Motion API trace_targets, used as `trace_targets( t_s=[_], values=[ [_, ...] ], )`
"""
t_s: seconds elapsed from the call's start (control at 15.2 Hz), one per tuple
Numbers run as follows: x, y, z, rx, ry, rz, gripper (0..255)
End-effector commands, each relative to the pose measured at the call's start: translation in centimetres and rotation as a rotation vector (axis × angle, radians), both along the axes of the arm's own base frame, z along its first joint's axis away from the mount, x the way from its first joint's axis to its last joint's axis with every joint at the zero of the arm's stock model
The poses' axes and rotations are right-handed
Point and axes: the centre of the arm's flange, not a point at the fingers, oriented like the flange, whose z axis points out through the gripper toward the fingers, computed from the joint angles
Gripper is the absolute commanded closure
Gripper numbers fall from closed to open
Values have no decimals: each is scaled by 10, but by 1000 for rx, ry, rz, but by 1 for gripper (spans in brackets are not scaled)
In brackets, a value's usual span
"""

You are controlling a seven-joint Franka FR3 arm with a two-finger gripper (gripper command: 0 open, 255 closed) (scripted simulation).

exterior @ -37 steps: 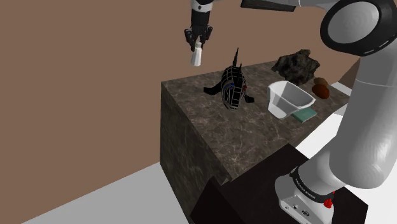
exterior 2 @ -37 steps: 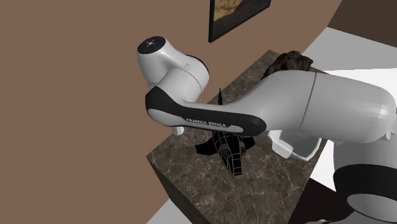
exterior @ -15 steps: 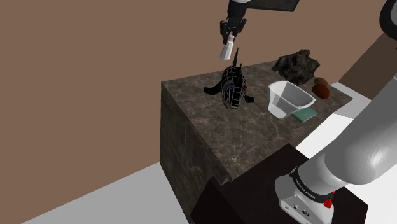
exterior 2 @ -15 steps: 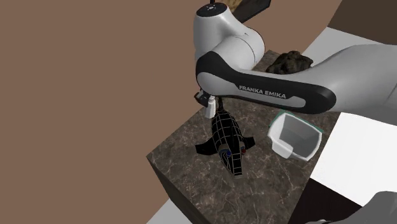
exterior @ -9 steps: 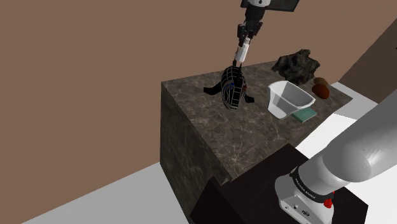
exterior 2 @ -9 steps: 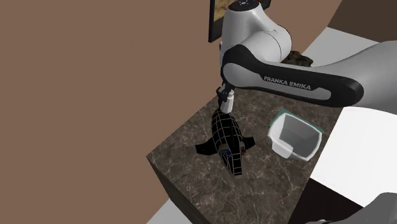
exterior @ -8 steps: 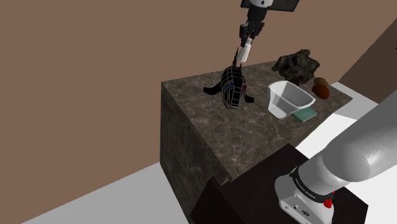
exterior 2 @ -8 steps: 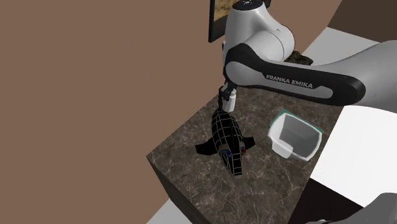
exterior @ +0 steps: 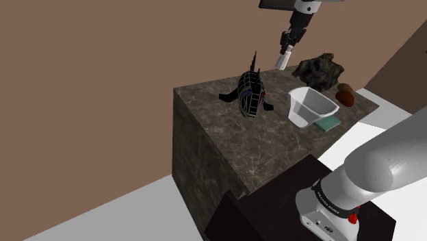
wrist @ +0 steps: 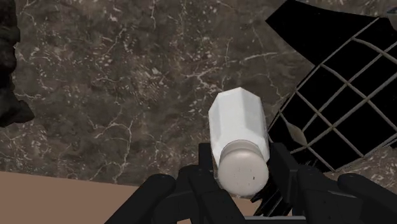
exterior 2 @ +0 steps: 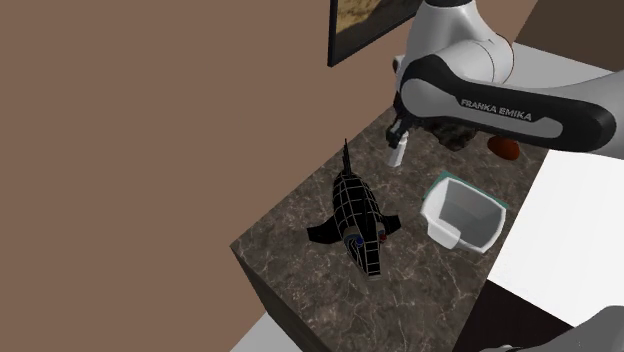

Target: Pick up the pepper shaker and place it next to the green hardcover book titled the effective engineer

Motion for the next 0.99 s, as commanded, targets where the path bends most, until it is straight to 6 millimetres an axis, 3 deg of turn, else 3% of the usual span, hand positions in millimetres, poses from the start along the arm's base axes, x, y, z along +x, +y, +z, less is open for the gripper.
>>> trace_targets(
  t_s=[0.0,0.92],
  values=[
    [-16,-21,2,0,0,2,255],
    [-122,-173,2,0,0,2,255]
  ],
)
